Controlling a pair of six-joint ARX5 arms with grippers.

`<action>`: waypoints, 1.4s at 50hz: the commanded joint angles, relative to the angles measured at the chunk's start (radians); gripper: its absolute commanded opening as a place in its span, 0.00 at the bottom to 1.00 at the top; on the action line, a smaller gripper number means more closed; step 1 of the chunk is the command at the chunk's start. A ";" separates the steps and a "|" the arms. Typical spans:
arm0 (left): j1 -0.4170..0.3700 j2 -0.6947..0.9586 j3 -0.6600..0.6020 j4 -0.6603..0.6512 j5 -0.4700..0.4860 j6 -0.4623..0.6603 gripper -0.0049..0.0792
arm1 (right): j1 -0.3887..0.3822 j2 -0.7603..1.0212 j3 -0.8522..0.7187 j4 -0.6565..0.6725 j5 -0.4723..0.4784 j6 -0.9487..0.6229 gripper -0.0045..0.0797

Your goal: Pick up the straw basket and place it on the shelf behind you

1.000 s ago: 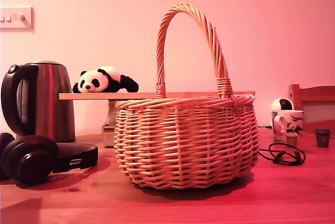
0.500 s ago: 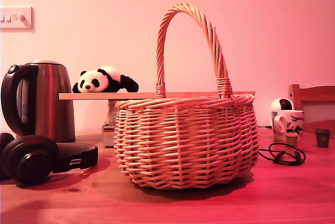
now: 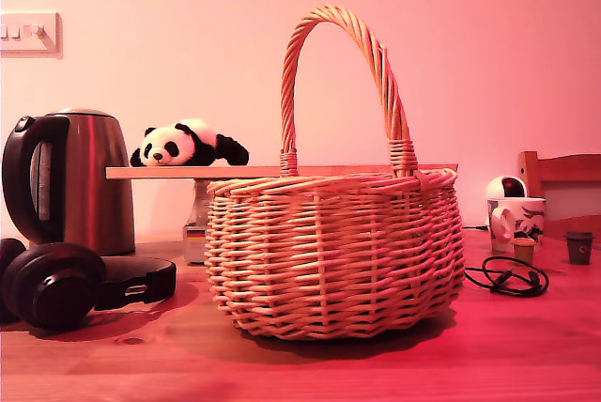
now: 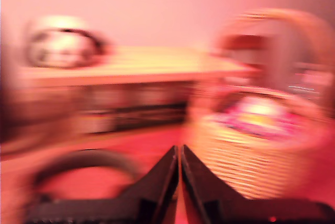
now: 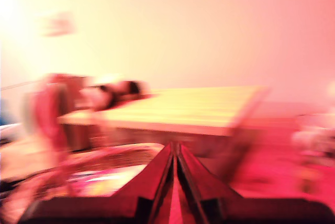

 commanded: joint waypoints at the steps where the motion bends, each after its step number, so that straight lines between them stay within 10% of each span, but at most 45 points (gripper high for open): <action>1: -0.012 -0.010 -0.007 0.011 0.029 -0.020 0.04 | 0.003 -0.006 0.053 -0.003 -0.034 0.005 0.04; 28: -0.083 -0.010 -0.007 0.017 0.097 -0.019 0.04 | 0.025 0.235 0.518 -0.650 -0.249 0.198 0.04; 41: -0.083 -0.010 -0.007 0.018 0.098 -0.020 0.04 | 0.066 0.568 0.762 -0.758 -0.354 0.224 0.05; 70: -0.083 -0.010 -0.007 0.018 0.103 -0.019 0.04 | 0.257 1.181 1.105 -0.771 -0.385 0.051 0.67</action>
